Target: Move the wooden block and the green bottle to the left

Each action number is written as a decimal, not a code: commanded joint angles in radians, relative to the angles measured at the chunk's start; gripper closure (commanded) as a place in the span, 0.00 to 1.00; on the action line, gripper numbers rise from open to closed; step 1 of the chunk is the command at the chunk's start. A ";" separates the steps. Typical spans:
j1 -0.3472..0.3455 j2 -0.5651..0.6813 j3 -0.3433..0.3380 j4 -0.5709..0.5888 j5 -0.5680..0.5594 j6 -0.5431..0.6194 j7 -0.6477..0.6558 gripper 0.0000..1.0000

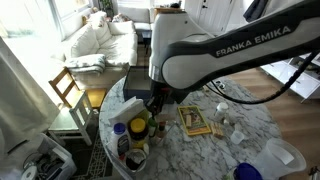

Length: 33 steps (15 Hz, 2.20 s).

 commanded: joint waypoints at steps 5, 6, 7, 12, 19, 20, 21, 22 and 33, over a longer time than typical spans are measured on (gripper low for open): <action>0.021 0.016 -0.005 -0.007 -0.054 0.033 0.052 0.44; 0.023 0.020 -0.007 -0.004 -0.057 0.041 0.067 0.43; 0.025 0.024 -0.009 0.001 -0.060 0.052 0.081 0.36; 0.024 0.030 -0.019 0.027 -0.067 0.100 0.130 0.01; 0.022 0.025 -0.028 0.045 -0.068 0.110 0.149 0.00; 0.021 0.023 -0.028 0.046 -0.066 0.104 0.152 0.00; 0.021 0.021 -0.031 0.048 -0.070 0.099 0.154 0.00; 0.021 0.018 -0.033 0.050 -0.070 0.093 0.157 0.00; 0.015 -0.173 -0.156 -0.097 -0.279 -0.083 0.498 0.00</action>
